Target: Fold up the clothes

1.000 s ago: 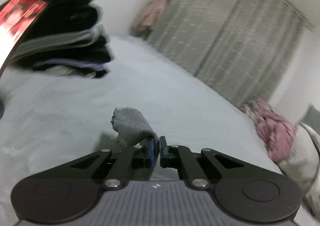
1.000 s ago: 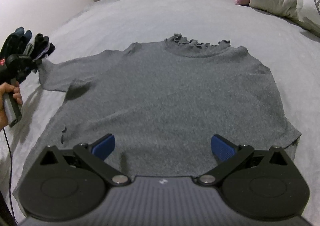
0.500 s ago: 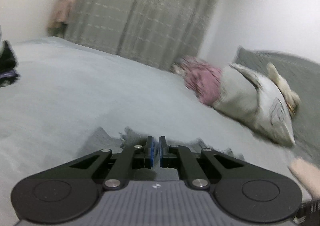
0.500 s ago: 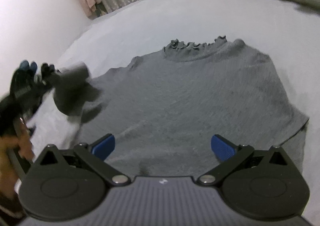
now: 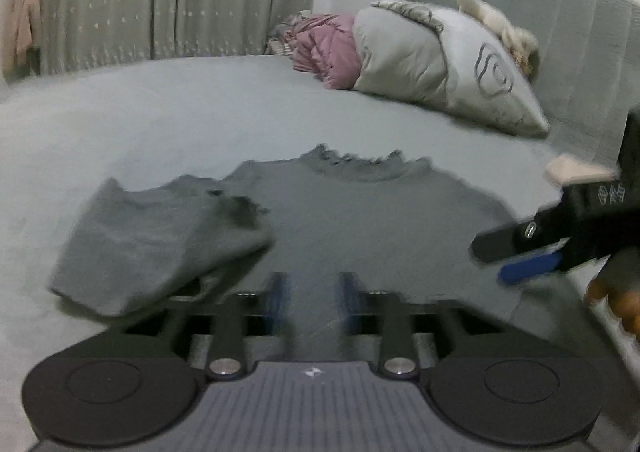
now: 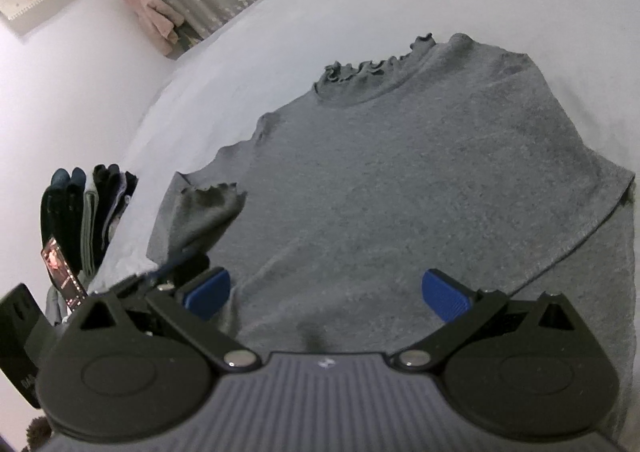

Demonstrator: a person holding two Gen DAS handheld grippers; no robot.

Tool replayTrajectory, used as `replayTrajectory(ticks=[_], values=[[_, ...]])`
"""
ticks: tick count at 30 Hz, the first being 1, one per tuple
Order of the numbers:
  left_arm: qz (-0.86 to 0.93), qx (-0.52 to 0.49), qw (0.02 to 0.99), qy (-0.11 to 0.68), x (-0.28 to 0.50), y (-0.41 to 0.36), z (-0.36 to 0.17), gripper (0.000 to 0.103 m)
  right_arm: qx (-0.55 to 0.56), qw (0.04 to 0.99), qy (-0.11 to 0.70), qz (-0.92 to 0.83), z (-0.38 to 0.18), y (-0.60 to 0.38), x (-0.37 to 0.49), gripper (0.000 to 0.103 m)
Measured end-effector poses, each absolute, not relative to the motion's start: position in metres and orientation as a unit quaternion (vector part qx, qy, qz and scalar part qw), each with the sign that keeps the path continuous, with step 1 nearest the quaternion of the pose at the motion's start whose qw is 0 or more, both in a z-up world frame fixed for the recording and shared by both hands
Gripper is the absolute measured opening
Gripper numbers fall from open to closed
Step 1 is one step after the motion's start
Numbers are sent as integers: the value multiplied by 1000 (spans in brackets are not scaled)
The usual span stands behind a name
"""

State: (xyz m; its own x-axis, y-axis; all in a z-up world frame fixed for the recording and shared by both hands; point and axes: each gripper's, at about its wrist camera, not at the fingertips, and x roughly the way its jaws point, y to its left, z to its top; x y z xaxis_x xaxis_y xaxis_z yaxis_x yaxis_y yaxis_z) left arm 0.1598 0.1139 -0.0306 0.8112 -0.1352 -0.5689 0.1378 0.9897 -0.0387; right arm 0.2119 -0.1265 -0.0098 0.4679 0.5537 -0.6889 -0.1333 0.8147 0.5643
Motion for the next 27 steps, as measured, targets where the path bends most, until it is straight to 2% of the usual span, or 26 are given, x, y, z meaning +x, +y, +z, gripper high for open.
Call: replayTrajectory(ticks=[2,6,11,13,15,16,18,19,21,24,27], values=[[-53,27,955,292,152,119,-33,59,221,828,472,206,-10,-126,213,103],[-15,38,958,284,153,136,-35,71,219,828,472,208,-11,-123,214,103],[-4,35,958,286,175,151,-34,72,213,827,473,218,-12,-114,214,103],[-6,31,955,296,189,152,-39,68,207,828,472,222,-12,-111,212,103],[16,12,948,318,202,156,-44,58,200,829,471,225,-12,-109,211,103],[38,-13,942,334,204,161,-43,58,198,830,471,226,-12,-108,211,103],[63,-66,937,337,199,172,-34,63,194,831,470,226,-11,-109,210,103],[66,-67,942,322,195,174,-29,69,197,830,470,226,-11,-111,210,103],[55,-34,955,288,188,172,-20,73,200,829,470,226,-10,-113,211,103],[11,21,960,278,190,160,-18,73,207,829,470,222,-11,-115,213,103],[1,21,953,302,200,156,-25,73,212,827,472,220,-11,-115,213,103]])
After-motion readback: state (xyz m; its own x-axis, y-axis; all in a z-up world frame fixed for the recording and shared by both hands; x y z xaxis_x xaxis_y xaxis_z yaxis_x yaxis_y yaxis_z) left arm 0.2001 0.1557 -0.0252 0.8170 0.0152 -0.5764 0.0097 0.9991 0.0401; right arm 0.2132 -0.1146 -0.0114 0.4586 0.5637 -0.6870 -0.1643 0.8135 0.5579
